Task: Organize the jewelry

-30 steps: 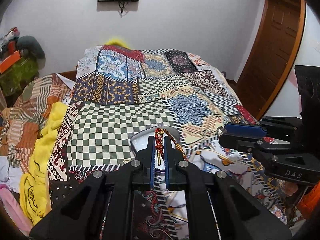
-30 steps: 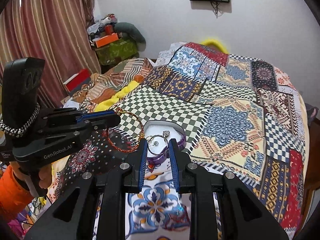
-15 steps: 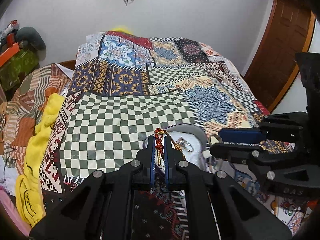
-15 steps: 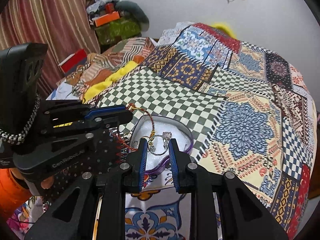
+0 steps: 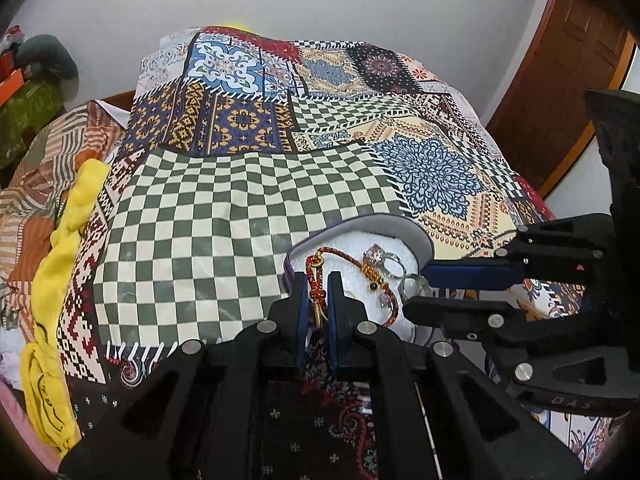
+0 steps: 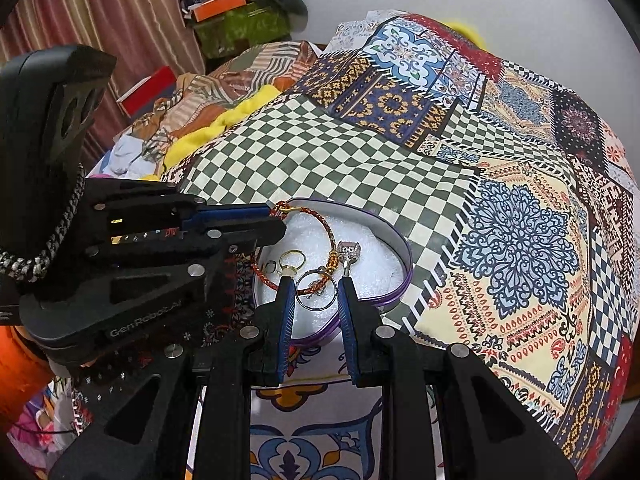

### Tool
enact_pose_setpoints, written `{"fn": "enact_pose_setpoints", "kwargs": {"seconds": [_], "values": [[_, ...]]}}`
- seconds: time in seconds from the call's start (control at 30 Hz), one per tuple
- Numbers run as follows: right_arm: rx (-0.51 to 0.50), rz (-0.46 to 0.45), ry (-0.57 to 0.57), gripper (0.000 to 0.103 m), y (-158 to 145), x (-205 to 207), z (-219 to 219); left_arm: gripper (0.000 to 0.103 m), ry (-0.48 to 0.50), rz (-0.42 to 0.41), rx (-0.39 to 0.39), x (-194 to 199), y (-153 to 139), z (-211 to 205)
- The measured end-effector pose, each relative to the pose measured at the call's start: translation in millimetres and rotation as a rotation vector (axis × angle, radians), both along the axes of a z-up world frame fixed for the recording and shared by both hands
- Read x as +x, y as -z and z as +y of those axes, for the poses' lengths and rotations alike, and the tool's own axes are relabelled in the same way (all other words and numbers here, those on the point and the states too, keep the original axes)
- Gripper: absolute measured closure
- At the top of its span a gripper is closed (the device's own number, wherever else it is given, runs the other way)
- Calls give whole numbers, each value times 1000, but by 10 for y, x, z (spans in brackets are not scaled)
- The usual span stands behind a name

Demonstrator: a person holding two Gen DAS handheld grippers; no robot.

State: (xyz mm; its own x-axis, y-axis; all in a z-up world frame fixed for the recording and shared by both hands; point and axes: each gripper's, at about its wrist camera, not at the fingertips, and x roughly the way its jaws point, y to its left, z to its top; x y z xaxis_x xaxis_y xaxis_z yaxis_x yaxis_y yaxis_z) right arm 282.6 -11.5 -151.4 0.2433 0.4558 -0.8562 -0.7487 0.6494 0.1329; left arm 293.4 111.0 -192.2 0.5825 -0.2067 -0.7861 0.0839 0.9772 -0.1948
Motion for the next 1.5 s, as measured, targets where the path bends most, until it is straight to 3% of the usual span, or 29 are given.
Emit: {"fn": "enact_pose_setpoints", "kwargs": {"seconds": [0.4,0.63,1.0,1.1,1.2,1.5], "values": [[-43,-35,-23,83,56,-23,121,94,-3,-13,-17,-187,-126,95],[-50,-59,-22,83,42,-50,139,83,-34,-27,-13,-396,-173,221],[-52,-86,-1,82,-50,-90,110,73,-49,-1,77,-584,-108,336],[-20,-95,9,77,-140,-101,46,73,-41,30,78,-529,-21,343],[0,-121,31,62,-207,-95,-26,73,-24,59,77,-437,87,313],[25,-125,109,61,-233,59,-377,73,11,109,82,-159,332,198]]}}
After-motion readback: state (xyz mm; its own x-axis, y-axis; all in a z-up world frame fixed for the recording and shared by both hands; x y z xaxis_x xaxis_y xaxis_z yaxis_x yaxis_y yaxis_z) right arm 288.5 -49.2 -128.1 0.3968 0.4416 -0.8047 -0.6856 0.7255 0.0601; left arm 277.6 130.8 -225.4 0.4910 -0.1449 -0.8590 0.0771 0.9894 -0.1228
